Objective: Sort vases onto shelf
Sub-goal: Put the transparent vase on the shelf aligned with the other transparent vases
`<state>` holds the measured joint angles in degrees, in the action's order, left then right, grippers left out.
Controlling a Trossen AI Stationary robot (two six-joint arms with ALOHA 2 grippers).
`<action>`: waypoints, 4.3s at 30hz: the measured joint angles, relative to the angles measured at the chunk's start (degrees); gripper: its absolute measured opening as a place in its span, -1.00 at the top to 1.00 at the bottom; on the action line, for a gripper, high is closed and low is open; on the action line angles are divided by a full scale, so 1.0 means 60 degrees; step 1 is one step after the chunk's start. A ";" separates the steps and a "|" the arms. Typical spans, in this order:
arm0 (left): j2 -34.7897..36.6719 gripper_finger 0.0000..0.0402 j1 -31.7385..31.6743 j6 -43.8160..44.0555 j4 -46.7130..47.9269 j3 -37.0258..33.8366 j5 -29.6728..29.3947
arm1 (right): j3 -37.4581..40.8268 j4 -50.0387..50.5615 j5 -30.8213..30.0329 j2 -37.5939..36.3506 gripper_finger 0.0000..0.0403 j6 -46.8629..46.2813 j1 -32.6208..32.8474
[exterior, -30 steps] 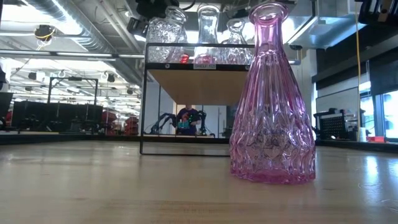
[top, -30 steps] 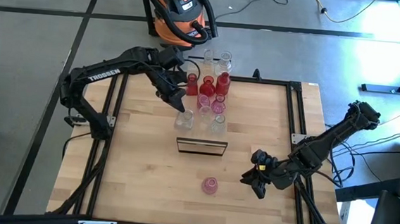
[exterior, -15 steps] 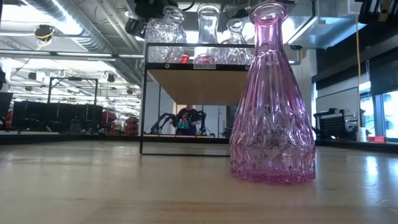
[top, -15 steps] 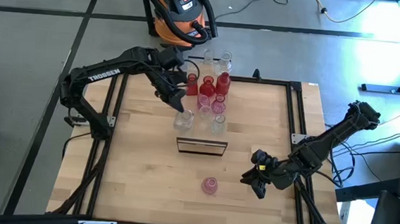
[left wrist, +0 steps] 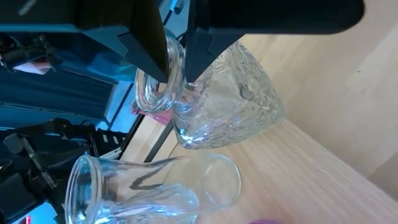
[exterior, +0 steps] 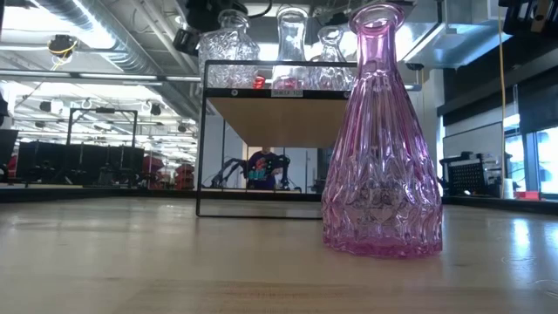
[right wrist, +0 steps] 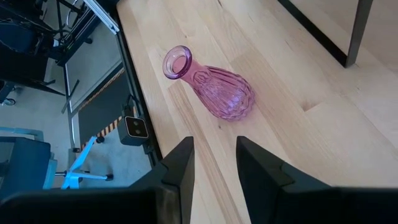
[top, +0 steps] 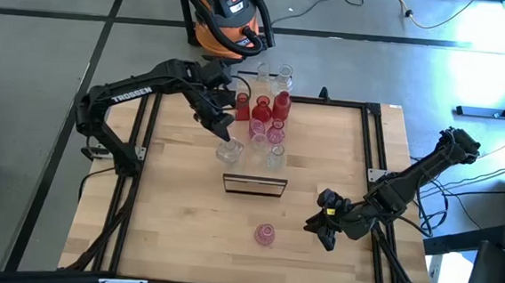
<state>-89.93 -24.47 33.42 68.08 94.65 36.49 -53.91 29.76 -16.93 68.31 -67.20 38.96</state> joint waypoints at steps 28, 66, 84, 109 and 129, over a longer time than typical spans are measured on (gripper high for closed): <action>-0.0412 0.76 -0.0189 -0.0115 -0.0711 -0.0015 0.0802 | 0.0000 0.0059 -0.0006 0.0004 0.49 -0.0041 -0.0149; -0.0358 0.54 -0.0215 -0.0112 -0.1023 -0.0015 0.0409 | 0.0000 0.0051 0.0262 0.0004 0.49 -0.0080 -0.0142; -0.0359 0.54 -0.0492 -0.0194 -0.0399 -0.0014 0.0702 | 0.0000 0.0055 0.0335 0.0004 0.49 -0.0078 -0.0142; -0.0065 0.64 -0.0761 -0.0421 -0.1654 -0.0033 -0.3942 | 0.0000 0.0048 0.0240 0.0004 0.49 -0.0499 -0.0120; -0.0488 0.65 -0.0538 -0.0145 -0.1998 -0.0051 -0.3990 | 0.0000 -0.0036 0.0142 0.0004 0.49 -0.0513 -0.0120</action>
<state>-92.86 -27.70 32.56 56.09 94.35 12.55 -53.91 29.54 -16.08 68.34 -70.28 38.24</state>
